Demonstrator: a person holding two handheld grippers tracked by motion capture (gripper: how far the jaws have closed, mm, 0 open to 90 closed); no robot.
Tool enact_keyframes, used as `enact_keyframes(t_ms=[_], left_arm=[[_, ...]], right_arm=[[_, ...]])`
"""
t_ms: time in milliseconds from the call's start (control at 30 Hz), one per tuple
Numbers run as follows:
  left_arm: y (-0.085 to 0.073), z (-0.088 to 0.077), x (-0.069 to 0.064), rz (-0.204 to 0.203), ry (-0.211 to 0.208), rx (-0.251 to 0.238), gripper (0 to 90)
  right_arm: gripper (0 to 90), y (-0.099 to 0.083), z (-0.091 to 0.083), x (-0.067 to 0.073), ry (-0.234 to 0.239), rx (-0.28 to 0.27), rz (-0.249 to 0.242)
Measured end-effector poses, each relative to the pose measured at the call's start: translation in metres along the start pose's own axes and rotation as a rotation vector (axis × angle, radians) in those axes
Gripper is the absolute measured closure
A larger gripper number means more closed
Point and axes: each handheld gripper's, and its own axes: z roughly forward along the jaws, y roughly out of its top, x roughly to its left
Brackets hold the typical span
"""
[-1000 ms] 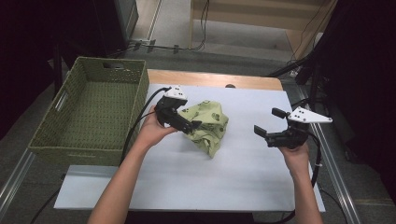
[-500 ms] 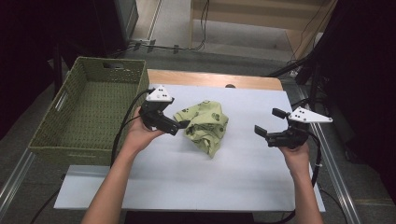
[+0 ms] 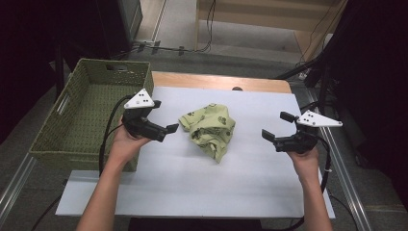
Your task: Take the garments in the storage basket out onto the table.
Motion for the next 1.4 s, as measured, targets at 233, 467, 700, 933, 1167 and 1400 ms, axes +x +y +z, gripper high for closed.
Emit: enact_keyframes(t_ms=[233, 467, 700, 933, 1167, 1400], left_arm=[[-0.012, -0.020, 0.006, -0.027, 0.031, -0.035, 0.0], [-0.019, -0.034, 0.010, -0.043, 0.051, -0.044, 0.0], [-0.026, -0.046, 0.015, -0.063, 0.054, -0.065, 0.0], [-0.030, -0.051, 0.018, -0.056, 0.044, -0.064, 0.0], [-0.033, -0.057, 0.021, -0.066, 0.042, -0.073, 0.0], [-0.035, -0.057, 0.022, -0.061, 0.037, -0.065, 0.0]], right_arm=[[0.0, 0.001, -0.001, 0.002, 0.004, -0.008, -0.004], [0.0, 0.002, -0.001, 0.004, 0.005, -0.010, -0.001], [0.0, 0.001, -0.001, 0.005, 0.010, -0.005, -0.003], [0.0, 0.002, -0.003, 0.007, 0.012, -0.005, -0.011], [0.0, 0.002, -0.003, 0.008, 0.013, -0.008, -0.014], [0.0, 0.002, -0.003, 0.008, 0.014, -0.013, -0.018]])
